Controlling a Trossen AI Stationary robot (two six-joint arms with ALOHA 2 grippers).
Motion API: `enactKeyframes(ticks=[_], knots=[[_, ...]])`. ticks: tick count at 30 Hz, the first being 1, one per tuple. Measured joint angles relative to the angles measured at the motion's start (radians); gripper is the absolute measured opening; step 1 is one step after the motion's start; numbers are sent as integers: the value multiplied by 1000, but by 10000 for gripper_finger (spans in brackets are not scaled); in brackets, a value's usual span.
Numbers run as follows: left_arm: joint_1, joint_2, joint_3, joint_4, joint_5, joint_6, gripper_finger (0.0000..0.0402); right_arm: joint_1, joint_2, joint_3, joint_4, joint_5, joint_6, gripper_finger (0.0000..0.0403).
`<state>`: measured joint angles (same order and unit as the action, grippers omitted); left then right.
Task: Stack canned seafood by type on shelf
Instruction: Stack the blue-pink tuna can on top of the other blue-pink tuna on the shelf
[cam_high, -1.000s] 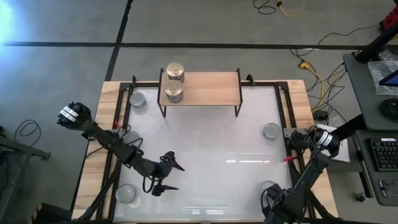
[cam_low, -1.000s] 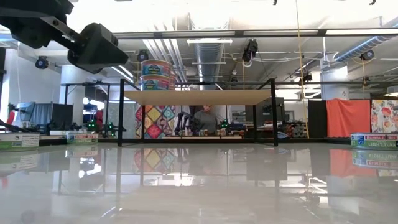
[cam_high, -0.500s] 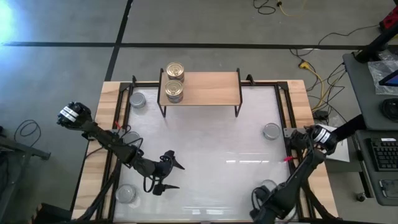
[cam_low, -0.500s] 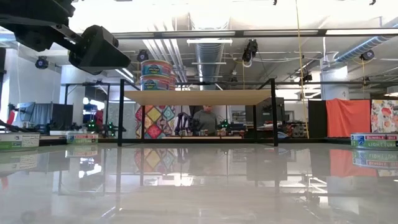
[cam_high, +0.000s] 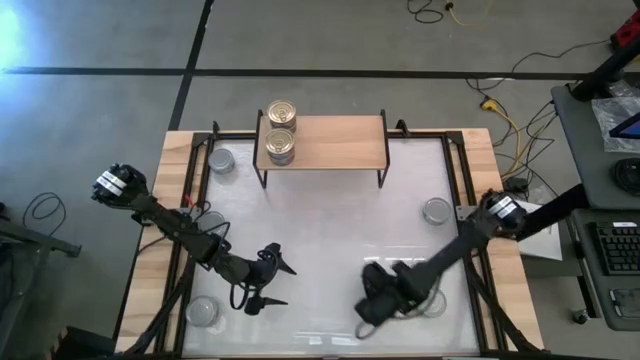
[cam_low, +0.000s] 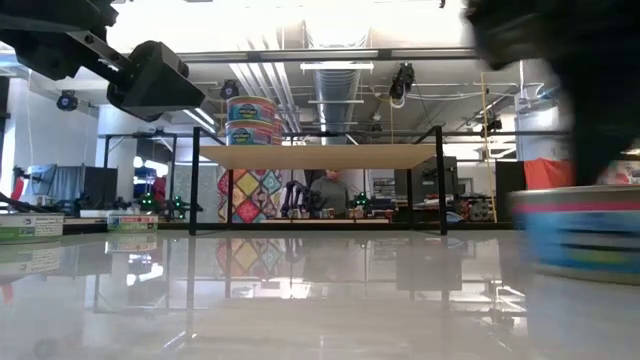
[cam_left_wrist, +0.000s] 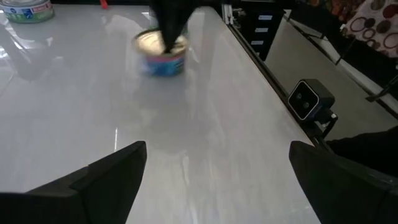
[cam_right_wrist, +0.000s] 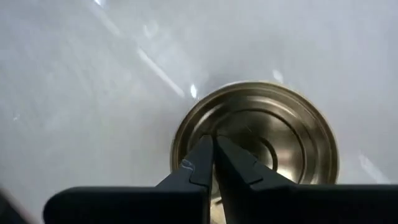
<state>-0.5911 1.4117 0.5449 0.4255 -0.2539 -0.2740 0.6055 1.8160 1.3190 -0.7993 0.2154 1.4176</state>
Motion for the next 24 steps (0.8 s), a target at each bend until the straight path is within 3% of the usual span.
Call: enactKeyframes(ticks=[6, 11, 18, 24], knots=[[1, 3, 0, -6, 2, -52, 373, -113, 1, -2, 160, 37, -322, 13], [2, 52, 1, -3, 2, -85, 372, -120, -2, 62, 59, 20, -413, 13], [13, 190, 11, 118, 2, -75, 372, -52, -6, 125, -206, 17, -326, 13], [41, 309, 95, 130, 4, -26, 372, 42, -1, 88, -211, -8, -197, 13]])
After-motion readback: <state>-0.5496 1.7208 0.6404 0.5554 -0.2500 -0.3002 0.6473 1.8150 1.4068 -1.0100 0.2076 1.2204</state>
